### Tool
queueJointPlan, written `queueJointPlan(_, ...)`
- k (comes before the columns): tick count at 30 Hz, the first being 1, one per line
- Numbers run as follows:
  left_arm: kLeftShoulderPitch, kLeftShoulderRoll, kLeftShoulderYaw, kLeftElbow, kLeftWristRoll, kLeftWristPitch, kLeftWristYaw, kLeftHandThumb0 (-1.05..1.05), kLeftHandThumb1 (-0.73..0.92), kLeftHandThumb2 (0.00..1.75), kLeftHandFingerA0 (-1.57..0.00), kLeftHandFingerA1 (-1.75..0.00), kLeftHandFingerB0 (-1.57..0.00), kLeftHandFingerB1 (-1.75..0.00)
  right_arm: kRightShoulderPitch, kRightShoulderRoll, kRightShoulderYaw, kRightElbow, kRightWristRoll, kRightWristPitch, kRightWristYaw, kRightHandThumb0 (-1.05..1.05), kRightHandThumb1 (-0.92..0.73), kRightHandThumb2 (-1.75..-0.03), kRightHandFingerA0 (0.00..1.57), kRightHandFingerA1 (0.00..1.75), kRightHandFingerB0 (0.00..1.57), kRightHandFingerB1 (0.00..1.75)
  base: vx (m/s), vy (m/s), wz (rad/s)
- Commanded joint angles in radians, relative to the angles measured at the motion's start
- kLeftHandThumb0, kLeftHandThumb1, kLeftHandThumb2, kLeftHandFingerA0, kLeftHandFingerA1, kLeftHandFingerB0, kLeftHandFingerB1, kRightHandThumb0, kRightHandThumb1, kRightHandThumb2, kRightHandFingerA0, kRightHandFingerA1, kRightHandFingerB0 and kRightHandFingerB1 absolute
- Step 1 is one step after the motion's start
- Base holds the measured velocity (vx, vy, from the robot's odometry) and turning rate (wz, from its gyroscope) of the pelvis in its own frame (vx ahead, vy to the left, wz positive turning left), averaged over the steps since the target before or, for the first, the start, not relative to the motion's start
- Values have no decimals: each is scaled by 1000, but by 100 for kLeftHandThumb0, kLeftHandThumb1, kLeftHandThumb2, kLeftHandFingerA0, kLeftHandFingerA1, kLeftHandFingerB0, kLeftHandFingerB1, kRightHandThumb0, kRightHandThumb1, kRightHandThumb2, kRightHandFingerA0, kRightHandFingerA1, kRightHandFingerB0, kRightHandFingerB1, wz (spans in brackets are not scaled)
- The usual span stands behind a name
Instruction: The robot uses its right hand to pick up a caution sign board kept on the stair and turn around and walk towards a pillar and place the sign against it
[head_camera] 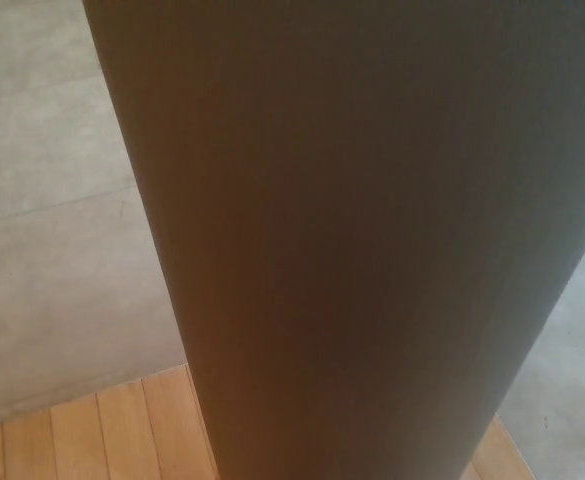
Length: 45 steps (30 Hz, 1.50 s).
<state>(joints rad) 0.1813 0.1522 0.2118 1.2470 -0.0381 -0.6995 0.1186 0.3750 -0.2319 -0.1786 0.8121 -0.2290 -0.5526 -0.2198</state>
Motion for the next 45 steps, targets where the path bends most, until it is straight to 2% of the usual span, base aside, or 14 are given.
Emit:
queueJointPlan(1,7,8,0,-3,7,16,-3,4,45,111,-140,-110,-125,-101,9,-9,5,8,23,-98,-13,-6,-55,-101,98,111,82,71,0,0,0)
queueJointPlan(9,0,7,12,9,-6,18,-22,1,44,108,-144,-105,-126,-99,-13,-20,22,62,9,-54,-22,-1,-51,-110,100,103,73,78,0,0,0)
queueJointPlan(11,3,9,7,8,3,15,-14,-2,45,113,-141,-109,-126,-101,-24,-24,24,87,11,-70,-20,3,-57,-98,96,108,80,66,0,0,0)
queueJointPlan(16,1,6,12,13,-4,17,-14,-2,46,107,-144,-105,-126,-98,-3,-17,24,43,33,-61,4,-6,-61,-93,94,108,78,68,0,0,0)
queueJointPlan(19,6,6,8,7,2,8,-12,0,43,112,-144,-105,-126,-98,4,-18,30,35,22,-71,-9,-2,-56,-100,95,108,78,69,0,0,0)
queueJointPlan(20,4,6,8,7,1,16,-11,1,43,110,-141,-107,-127,-98,8,-16,28,26,29,-69,-3,-2,-51,-110,100,103,73,79,0,0,0)
queueJointPlan(22,5,6,9,8,0,17,-14,1,43,110,-138,-108,-124,-101,8,-15,29,27,30,-71,-6,-5,-58,-98,96,107,79,68,0,0,0)
queueJointPlan(24,3,10,4,18,9,22,-5,3,46,107,-139,-105,-124,-96,-4,-20,27,58,38,-93,5,-3,-57,-100,95,106,79,67,0,0,0)
queueJointPlan(26,4,10,6,17,5,21,-13,-1,47,106,-142,-103,-125,-97,15,-18,35,14,20,-86,-13,-6,-50,-112,100,103,75,82,0,0,0)
queueJointPlan(33,9,7,5,8,6,-5,-8,4,40,114,-142,-109,-127,-102,-5,-28,45,57,14,-92,-24,-1,-51,-110,99,102,73,79,0,0,0)
queueJointPlan(34,5,9,3,14,8,8,-8,5,44,110,-136,-108,-121,-99,-11,-22,35,65,42,-97,1,2,-54,-106,95,105,79,68,0,0,0)
queueJointPlan(37,1,12,1,18,11,26,-7,1,49,105,-138,-105,-122,-97,-10,-31,45,71,23,-116,-14,3,-52,-107,94,105,78,68,0,0,0)
queueJointPlan(39,9,5,4,3,5,-1,-6,1,42,115,-140,-113,-128,-104,-9,-28,45,52,31,-75,-2,-4,-53,-107,93,108,78,71,0,0,0)
queueJointPlan(45,2,14,-7,18,23,12,14,0,50,104,-138,-104,-122,-98,-5,-27,51,43,21,-86,-20,1,-51,-108,95,106,80,68,0,0,0)
